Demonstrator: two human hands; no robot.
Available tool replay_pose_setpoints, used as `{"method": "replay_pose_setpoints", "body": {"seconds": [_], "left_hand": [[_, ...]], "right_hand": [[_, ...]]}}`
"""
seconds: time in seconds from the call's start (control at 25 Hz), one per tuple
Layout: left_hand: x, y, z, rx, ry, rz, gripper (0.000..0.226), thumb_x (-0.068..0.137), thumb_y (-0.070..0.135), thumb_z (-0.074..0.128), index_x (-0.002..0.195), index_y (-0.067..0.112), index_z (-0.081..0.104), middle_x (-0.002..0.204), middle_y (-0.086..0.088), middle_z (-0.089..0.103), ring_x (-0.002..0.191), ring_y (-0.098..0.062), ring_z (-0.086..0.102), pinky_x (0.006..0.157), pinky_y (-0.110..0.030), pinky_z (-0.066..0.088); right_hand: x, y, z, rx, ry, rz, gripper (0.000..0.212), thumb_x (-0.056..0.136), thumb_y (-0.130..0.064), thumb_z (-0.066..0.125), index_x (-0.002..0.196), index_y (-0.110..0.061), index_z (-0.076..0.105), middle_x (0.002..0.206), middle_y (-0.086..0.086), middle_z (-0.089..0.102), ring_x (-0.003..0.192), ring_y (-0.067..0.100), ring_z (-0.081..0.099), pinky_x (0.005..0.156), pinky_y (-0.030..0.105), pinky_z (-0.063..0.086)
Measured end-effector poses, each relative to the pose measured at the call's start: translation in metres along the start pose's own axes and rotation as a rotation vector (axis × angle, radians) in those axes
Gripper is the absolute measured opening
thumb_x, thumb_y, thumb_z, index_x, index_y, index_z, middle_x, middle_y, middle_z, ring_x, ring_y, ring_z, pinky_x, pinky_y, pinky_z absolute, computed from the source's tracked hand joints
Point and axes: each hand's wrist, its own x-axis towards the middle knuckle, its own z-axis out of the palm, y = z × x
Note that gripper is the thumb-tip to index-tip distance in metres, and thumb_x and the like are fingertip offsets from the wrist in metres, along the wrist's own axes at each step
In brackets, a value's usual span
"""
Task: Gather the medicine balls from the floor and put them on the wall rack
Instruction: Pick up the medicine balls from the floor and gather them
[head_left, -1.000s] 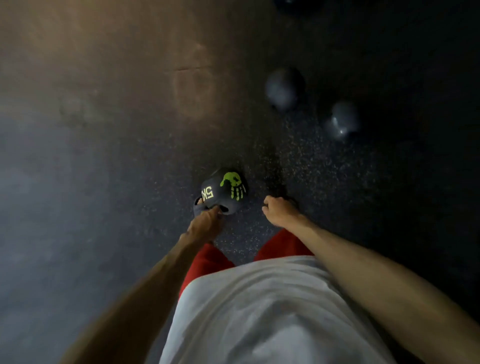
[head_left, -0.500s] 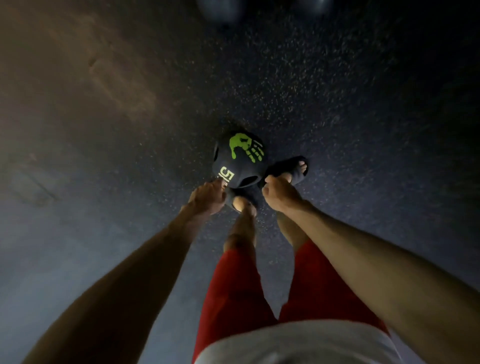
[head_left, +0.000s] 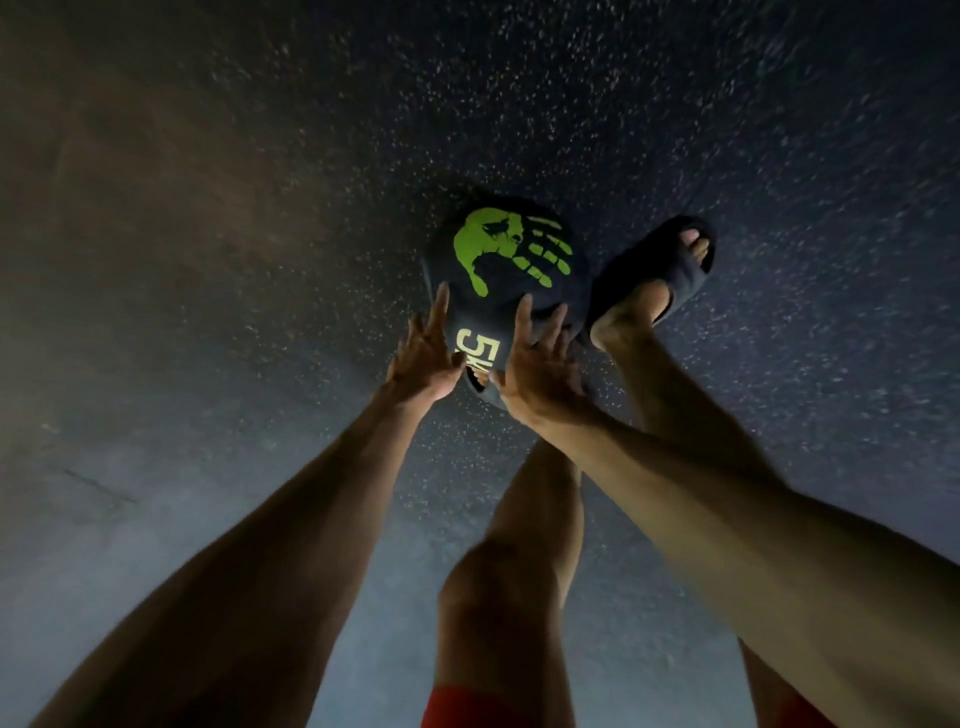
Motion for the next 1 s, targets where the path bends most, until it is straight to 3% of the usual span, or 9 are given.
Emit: {"method": "replay_pose_setpoints", "body": {"seconds": [0.16, 0.24, 0.36, 0.44, 0.64, 0.76, 0.84, 0.92, 1.0], "left_hand": [[0.028, 0.009, 0.003, 0.007, 0.028, 0.154, 0.096, 0.089, 0.063, 0.046, 0.154, 0.032, -0.018, 0.166, -0.013, 0.006, 0.149, -0.035, 0.019, 0.119, -0.053, 0.024], [0.044, 0.020, -0.003, 0.071, 0.028, 0.243, 0.092, 0.090, 0.062, 0.044, 0.156, 0.032, -0.014, 0.166, -0.015, 0.002, 0.150, -0.038, 0.016, 0.119, -0.053, 0.024], [0.074, 0.055, -0.013, 0.101, -0.056, 0.400, 0.083, 0.094, 0.057, 0.041, 0.157, 0.032, -0.007, 0.164, -0.016, 0.018, 0.151, -0.037, 0.011, 0.118, -0.058, 0.026], [0.090, 0.093, -0.022, 0.128, -0.069, 0.457, 0.089, 0.084, 0.080, 0.026, 0.156, 0.035, -0.001, 0.159, -0.019, 0.030, 0.148, -0.034, 0.027, 0.120, -0.055, 0.023], [0.111, 0.144, -0.029, 0.147, 0.069, 0.502, 0.111, 0.072, 0.093, 0.018, 0.158, 0.023, 0.011, 0.152, -0.022, 0.037, 0.138, -0.038, 0.041, 0.110, -0.054, 0.039], [0.110, 0.154, -0.025, 0.316, 0.157, 0.510, 0.108, 0.073, 0.090, 0.032, 0.158, 0.032, -0.001, 0.146, -0.023, 0.039, 0.130, -0.039, 0.042, 0.106, -0.056, 0.039], [0.117, 0.168, -0.032, 0.425, 0.253, 0.517, 0.103, 0.080, 0.067, 0.061, 0.158, 0.036, 0.002, 0.146, -0.019, 0.039, 0.129, -0.037, 0.042, 0.105, -0.058, 0.039], [0.134, 0.195, -0.045, 0.481, 0.262, 0.500, 0.104, 0.080, 0.054, 0.073, 0.157, 0.039, 0.006, 0.140, -0.016, 0.042, 0.124, -0.034, 0.045, 0.102, -0.055, 0.042], [0.149, 0.225, -0.059, 0.491, 0.219, 0.455, 0.101, 0.080, 0.058, 0.070, 0.156, 0.044, 0.005, 0.140, -0.017, 0.041, 0.125, -0.035, 0.044, 0.101, -0.056, 0.043]], "right_hand": [[0.011, 0.004, 0.008, 0.077, 0.081, 0.047, 0.118, 0.090, -0.046, 0.067, 0.150, -0.027, -0.034, 0.156, 0.036, -0.022, 0.142, 0.050, 0.032, 0.105, 0.052, 0.045], [0.023, 0.013, -0.005, 0.104, 0.134, 0.086, 0.126, 0.084, -0.050, 0.072, 0.150, -0.025, -0.034, 0.157, 0.036, -0.020, 0.144, 0.052, 0.027, 0.104, 0.054, 0.047], [0.050, 0.027, -0.043, 0.066, 0.176, 0.191, 0.128, 0.081, -0.062, 0.067, 0.153, -0.015, -0.027, 0.160, 0.033, -0.011, 0.147, 0.051, 0.020, 0.113, 0.053, 0.037], [0.070, 0.041, -0.077, 0.113, 0.142, 0.218, 0.123, 0.082, -0.065, 0.063, 0.155, -0.018, -0.023, 0.163, 0.027, -0.008, 0.148, 0.046, 0.019, 0.115, 0.054, 0.031], [0.112, 0.078, -0.142, 0.324, 0.184, 0.266, 0.091, 0.091, -0.075, 0.034, 0.160, -0.027, -0.001, 0.160, 0.022, 0.025, 0.138, 0.043, 0.039, 0.107, 0.052, 0.035], [0.145, 0.084, -0.190, 0.542, 0.228, 0.366, 0.077, 0.095, -0.071, 0.030, 0.150, -0.017, 0.029, 0.146, 0.023, 0.046, 0.132, 0.042, 0.046, 0.105, 0.049, 0.035], [0.158, 0.090, -0.211, 0.579, 0.259, 0.326, 0.065, 0.099, -0.063, 0.031, 0.139, -0.013, 0.037, 0.136, 0.023, 0.054, 0.125, 0.042, 0.052, 0.100, 0.048, 0.039], [0.154, 0.100, -0.217, 0.558, 0.316, 0.192, 0.060, 0.101, -0.058, 0.033, 0.142, -0.014, 0.034, 0.135, 0.022, 0.053, 0.123, 0.042, 0.054, 0.097, 0.048, 0.043], [0.134, 0.106, -0.207, 0.495, 0.340, 0.084, 0.067, 0.101, -0.057, 0.036, 0.154, -0.020, 0.019, 0.147, 0.022, 0.042, 0.131, 0.041, 0.046, 0.102, 0.052, 0.042]]}}
